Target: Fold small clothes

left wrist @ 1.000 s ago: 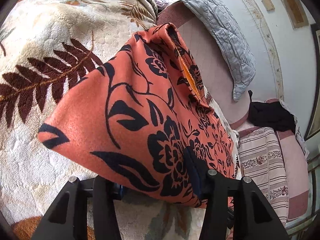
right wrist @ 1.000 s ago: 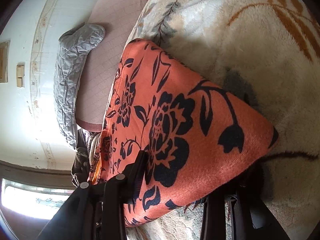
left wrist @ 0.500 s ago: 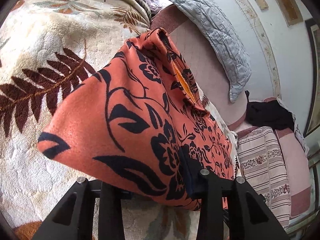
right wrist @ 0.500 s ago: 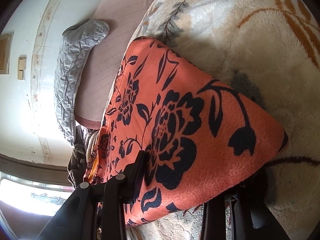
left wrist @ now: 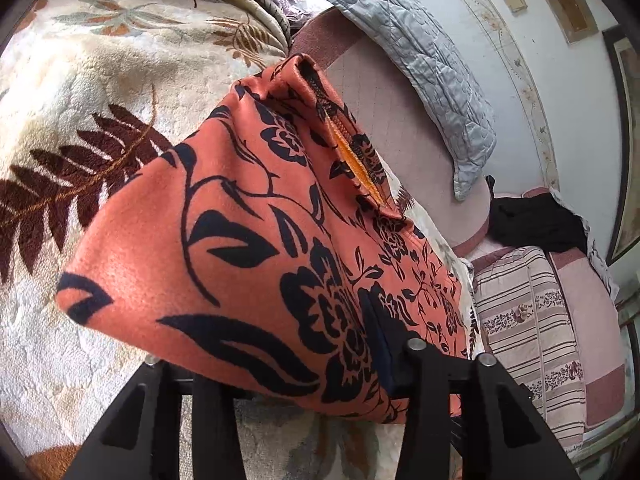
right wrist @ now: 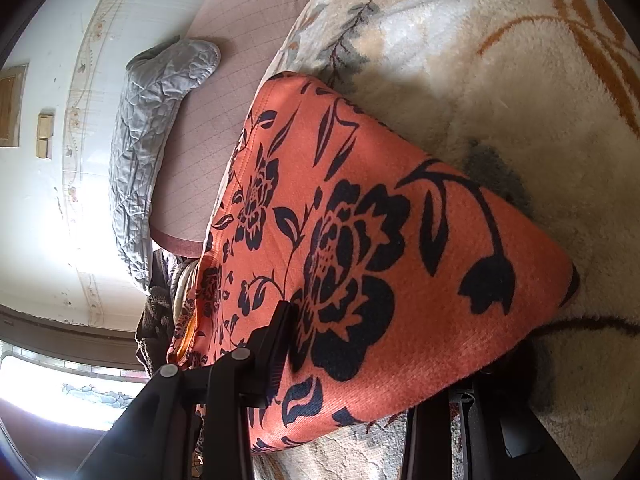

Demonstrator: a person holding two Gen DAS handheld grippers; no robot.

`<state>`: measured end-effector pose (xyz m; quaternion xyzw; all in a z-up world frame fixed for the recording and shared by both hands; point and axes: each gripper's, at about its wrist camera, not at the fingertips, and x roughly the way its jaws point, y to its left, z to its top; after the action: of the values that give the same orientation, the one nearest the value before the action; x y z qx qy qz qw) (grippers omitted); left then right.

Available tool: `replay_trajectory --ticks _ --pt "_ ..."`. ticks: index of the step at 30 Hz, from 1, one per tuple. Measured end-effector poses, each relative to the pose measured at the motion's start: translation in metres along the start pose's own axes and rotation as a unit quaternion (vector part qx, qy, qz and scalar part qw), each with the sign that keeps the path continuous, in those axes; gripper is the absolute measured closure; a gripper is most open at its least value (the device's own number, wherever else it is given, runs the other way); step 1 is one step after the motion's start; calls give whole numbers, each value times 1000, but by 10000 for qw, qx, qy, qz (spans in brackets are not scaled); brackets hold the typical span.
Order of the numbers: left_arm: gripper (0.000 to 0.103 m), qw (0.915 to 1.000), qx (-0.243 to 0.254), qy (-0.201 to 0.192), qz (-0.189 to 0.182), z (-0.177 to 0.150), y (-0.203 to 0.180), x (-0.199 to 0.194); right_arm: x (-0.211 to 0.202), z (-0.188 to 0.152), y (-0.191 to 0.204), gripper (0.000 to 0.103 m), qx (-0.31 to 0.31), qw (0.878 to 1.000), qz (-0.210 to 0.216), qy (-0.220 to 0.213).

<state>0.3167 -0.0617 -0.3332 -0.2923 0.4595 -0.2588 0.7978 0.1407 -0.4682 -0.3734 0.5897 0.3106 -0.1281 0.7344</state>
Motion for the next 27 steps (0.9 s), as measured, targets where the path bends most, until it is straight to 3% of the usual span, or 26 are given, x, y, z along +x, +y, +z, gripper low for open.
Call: replay_trajectory --ticks 7,11,13,16,18,20,21,25,27 --pt "67 10000 -5 -3 -26 2 -1 1 0 0 0 64 -4 10000 -2 0" --pt "42 9998 -137 168 -35 2 -1 7 0 0 0 64 -1 10000 0 0" --pt "41 9998 -74 163 -20 0 -3 7 1 0 0 64 -2 10000 -2 1" --pt "42 9999 62 85 -50 0 -6 7 0 0 0 64 -1 10000 -2 -1" --pt "49 9999 125 37 -32 0 -7 6 0 0 0 64 -2 10000 -3 -2" --pt "65 9998 172 7 24 1 -7 6 0 0 0 64 -1 10000 -3 -2" --pt "66 9998 169 9 40 2 -6 7 0 -1 0 64 -2 10000 -4 -4" --pt "67 10000 75 37 25 3 -3 9 0 -1 0 64 1 10000 -3 -5" --pt "60 9998 1 124 124 3 -2 13 1 -1 0 64 -3 10000 -4 -4"
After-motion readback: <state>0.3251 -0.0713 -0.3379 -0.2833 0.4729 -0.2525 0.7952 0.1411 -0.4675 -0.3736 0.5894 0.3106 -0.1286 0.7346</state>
